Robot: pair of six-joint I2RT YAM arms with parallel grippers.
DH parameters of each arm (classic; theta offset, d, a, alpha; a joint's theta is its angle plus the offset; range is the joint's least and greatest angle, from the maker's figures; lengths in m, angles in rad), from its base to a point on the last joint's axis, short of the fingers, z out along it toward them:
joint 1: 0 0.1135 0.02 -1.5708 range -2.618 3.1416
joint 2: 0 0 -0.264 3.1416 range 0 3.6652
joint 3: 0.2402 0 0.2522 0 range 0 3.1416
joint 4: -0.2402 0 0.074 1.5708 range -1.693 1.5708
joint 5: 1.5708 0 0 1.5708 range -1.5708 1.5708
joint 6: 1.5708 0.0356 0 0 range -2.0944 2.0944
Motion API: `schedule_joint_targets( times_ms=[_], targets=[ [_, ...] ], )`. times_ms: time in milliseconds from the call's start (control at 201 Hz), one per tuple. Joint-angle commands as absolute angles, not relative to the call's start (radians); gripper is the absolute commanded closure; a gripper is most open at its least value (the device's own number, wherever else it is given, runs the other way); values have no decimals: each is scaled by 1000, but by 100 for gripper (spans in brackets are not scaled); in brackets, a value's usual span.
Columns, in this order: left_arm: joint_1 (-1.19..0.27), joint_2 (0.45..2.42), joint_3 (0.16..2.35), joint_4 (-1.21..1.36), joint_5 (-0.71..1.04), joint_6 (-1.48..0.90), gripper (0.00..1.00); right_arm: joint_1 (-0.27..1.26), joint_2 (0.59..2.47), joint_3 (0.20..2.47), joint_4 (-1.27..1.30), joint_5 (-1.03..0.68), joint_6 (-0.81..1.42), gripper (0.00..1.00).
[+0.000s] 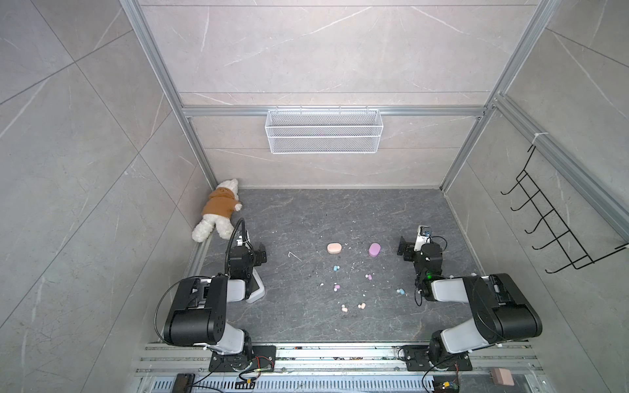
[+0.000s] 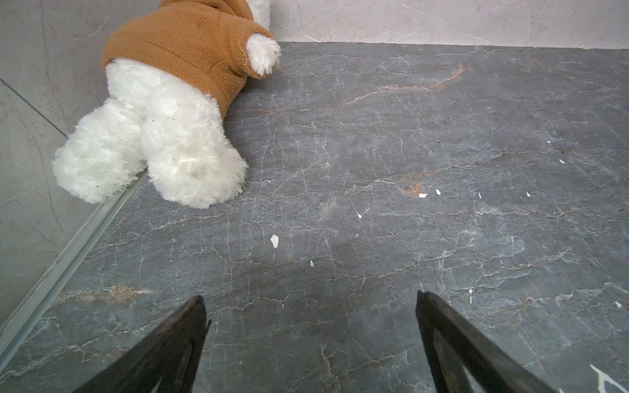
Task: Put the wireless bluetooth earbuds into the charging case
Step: 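Move the right gripper down over the teal case while the left gripper advances, then close the right gripper on the teal charging case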
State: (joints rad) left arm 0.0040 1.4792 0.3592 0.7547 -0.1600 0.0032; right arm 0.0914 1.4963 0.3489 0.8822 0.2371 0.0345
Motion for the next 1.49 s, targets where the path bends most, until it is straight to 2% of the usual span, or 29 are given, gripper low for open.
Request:
schedule_joint_targets(
  times_ms=[0, 110, 209, 319, 438, 513, 617, 926, 1150, 1329, 1488],
  targets=[
    [-15, 1344, 491, 469, -196, -15, 2, 94, 1361, 448, 610, 272, 71, 0],
    [-78, 1292, 627, 196, -246, -19, 0, 93, 1311, 635, 186, 350, 209, 0],
    [-136, 1283, 717, 46, -274, -29, 0, 92, 1405, 862, -270, 301, 370, 0],
    [-146, 1277, 764, -25, -191, -92, 0, 93, 1522, 1040, -577, 203, 457, 0],
    [-159, 1277, 773, -25, -103, -118, 0, 80, 1595, 1180, -795, 179, 475, 0],
    [-162, 1279, 776, -28, -54, -136, 1, 32, 1624, 1220, -843, 130, 478, 0],
    [-171, 1285, 785, -30, 46, -153, 1, -41, 1687, 1257, -891, 44, 468, 6],
    [-209, 1350, 846, -89, 401, -234, 2, -97, 1776, 1296, -909, -32, 461, 9],
    [-260, 1377, 845, -89, 475, -266, 2, -96, 1815, 1321, -862, -51, 517, 11],
    [-290, 1379, 859, -100, 419, -309, 2, -98, 1837, 1318, -841, -27, 555, 12],
    [-296, 1373, 835, -65, 476, -287, 3, -99, 1859, 1313, -819, -34, 575, 14]
  ],
)
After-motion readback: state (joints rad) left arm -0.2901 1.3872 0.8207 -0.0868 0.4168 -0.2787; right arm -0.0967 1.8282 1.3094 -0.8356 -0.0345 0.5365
